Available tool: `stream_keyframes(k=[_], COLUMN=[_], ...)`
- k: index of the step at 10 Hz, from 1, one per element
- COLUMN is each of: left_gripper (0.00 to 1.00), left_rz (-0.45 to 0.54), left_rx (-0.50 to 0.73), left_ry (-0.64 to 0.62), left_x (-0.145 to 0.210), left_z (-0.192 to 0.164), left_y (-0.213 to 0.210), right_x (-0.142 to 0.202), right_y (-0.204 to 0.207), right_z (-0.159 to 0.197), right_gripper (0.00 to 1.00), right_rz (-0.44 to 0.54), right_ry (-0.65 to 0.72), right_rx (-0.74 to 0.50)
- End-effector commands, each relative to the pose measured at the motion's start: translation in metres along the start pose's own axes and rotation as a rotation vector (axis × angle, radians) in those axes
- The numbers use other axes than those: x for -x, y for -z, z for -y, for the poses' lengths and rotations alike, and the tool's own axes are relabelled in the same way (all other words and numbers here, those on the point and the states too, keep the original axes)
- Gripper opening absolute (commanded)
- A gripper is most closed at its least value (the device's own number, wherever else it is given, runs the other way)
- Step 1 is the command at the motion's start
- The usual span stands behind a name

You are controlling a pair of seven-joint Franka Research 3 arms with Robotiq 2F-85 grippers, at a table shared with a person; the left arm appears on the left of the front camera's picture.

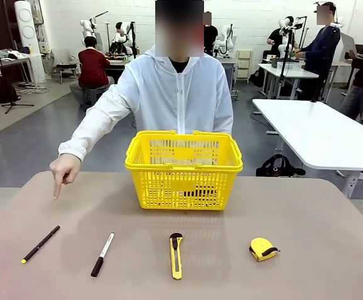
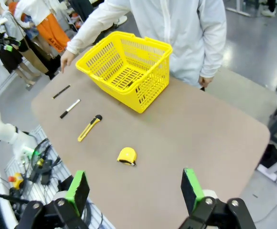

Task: Place the items the person wants into the basket.
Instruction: Pick up the item the person points to and place it in the Market Basket.

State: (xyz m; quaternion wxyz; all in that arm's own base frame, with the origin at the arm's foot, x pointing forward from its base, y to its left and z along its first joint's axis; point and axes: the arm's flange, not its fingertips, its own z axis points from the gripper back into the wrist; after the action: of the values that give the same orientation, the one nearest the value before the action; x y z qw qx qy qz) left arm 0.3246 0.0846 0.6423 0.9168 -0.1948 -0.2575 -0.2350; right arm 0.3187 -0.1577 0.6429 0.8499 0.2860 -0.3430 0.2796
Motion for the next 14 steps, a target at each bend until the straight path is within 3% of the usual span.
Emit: stream_keyframes(k=[1,2,4,6,8,14], left_gripper=[1.00,1.00,1.00,1.00,1.00,1.00], left_rz=[-0.292,-0.394,-0.526,-0.521,-0.555,-0.583], left_rx=[-0.157,-0.208,-0.270,-0.332,-0.278,-0.225], left_ry=[0.064,0.086,0.094,0.087,0.051,-0.007], left_x=[-0.024,-0.017,-0.018,0.005,0.026,0.056], left_z=[0.037,0.053,0.045,0.039,0.022,0.009], left_y=[0.042,0.075,0.134,0.194,0.244,0.314], right_x=[0.001,0.001,0.001,0.001,0.001,0.001], right_y=[0.001,0.001,0.001,0.001,0.001,0.001], right_z=[0.000,0.000,0.000,0.000,0.000,0.000], right_gripper=[1.00,1.00,1.00,1.00,1.00,1.00], right_rz=[0.005,0.005,0.005,0.005,0.005,0.005], right_ry=[-0.001,-0.001,-0.001,-0.001,-0.001,-0.001], right_rx=[-0.003,-0.003,-0.003,-0.003,-0.003,-0.003])
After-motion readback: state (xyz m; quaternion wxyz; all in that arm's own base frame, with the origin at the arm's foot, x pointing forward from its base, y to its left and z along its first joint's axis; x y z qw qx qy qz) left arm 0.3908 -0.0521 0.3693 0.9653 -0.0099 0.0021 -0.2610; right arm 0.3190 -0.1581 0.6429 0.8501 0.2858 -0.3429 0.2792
